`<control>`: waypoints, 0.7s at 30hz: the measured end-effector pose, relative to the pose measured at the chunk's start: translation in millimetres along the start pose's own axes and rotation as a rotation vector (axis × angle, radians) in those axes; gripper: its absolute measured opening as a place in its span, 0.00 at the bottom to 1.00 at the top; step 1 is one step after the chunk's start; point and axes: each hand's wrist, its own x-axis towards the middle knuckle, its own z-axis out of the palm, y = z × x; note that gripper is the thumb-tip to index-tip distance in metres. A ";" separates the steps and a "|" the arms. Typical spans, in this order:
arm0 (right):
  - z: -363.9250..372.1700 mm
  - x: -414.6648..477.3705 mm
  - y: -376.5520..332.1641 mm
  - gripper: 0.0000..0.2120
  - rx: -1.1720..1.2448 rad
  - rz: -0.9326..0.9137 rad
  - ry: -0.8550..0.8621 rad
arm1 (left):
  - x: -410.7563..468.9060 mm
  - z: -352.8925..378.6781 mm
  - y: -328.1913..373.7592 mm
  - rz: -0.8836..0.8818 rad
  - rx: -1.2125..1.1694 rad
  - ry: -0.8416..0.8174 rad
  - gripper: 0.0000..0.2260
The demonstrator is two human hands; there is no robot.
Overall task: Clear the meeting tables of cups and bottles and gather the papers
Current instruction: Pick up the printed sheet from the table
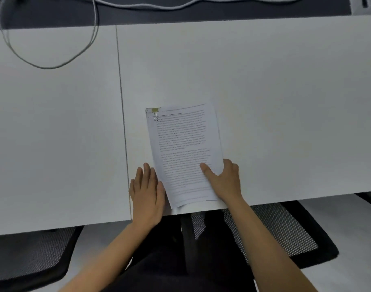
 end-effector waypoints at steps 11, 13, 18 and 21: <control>-62.2 -43.6 61.9 0.20 0.229 -0.136 -0.269 | -53.7 6.0 46.4 -0.209 -0.139 -0.069 0.28; -80.8 -57.1 67.8 0.20 0.210 -0.199 -0.252 | -82.8 0.9 62.2 -0.277 -0.296 -0.009 0.25; -113.6 -97.4 71.9 0.17 0.195 -0.393 -0.282 | -185.2 -24.5 86.6 -0.342 -0.511 0.355 0.23; -111.5 -125.4 60.4 0.12 0.194 -0.496 -0.354 | -255.0 -39.0 82.4 -0.401 -0.567 0.545 0.18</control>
